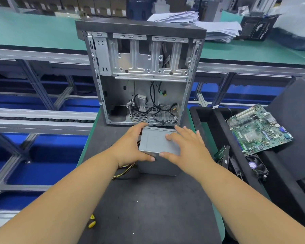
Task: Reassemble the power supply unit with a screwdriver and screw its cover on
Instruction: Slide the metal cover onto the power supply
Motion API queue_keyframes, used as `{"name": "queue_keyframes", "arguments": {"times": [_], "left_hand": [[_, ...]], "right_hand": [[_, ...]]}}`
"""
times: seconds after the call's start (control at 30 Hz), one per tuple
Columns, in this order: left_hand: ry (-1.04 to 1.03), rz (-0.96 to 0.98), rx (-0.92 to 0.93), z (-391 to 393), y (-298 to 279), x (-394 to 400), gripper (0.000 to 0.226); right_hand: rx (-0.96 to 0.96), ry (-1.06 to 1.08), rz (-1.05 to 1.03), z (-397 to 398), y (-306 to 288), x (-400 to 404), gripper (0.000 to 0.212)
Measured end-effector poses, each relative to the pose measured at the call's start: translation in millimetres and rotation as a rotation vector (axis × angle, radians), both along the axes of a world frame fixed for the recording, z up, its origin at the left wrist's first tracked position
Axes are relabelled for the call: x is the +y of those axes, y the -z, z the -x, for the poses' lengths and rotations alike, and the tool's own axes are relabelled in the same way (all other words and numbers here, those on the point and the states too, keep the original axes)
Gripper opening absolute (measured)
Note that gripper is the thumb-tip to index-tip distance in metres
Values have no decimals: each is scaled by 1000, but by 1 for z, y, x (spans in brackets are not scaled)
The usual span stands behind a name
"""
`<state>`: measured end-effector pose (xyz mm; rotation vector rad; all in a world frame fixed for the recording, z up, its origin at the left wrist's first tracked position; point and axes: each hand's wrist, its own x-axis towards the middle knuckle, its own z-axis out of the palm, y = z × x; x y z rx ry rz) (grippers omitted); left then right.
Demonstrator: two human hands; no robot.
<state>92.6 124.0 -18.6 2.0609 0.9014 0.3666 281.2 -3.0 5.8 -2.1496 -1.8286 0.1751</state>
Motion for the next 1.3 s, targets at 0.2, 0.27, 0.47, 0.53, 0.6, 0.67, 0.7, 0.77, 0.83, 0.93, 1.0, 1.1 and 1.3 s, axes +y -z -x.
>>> {"name": "queue_keyframes", "arguments": {"times": [0.2,0.27,0.47,0.53,0.6,0.67,0.7,0.77,0.83,0.93,1.0,1.1,1.3], "left_hand": [[-17,-59,19,-3,-2,3,116],[-22,-77,21,-3,-2,4,114],[7,-106,34,-2,-2,5,107],[7,-90,26,-1,-1,5,107],[6,-70,15,0,-1,4,108],[11,-72,7,0,-1,3,106],[12,-79,7,0,-1,3,105],[7,-90,9,1,-1,2,105],[2,-99,14,1,-2,2,104],[-3,-111,38,-1,-5,2,103],[-3,-128,53,-1,-7,2,103],[-14,-148,63,1,-8,0,105],[-53,-111,-3,10,-27,-11,103]], "right_hand": [[-60,-82,7,-7,-10,10,69],[-112,-123,-8,-10,-10,14,72],[108,-142,85,-34,-10,13,109],[147,-114,207,-46,-9,10,131],[183,-63,219,-52,-6,8,133],[235,-34,166,-52,-2,8,123],[253,-32,141,-52,0,9,118],[282,-39,110,-53,2,11,107],[305,-49,90,-55,3,13,98],[320,-65,91,-56,2,14,94],[325,-76,88,-55,2,14,93],[337,-75,84,-54,2,12,96],[358,-74,63,-49,-4,0,106]]}}
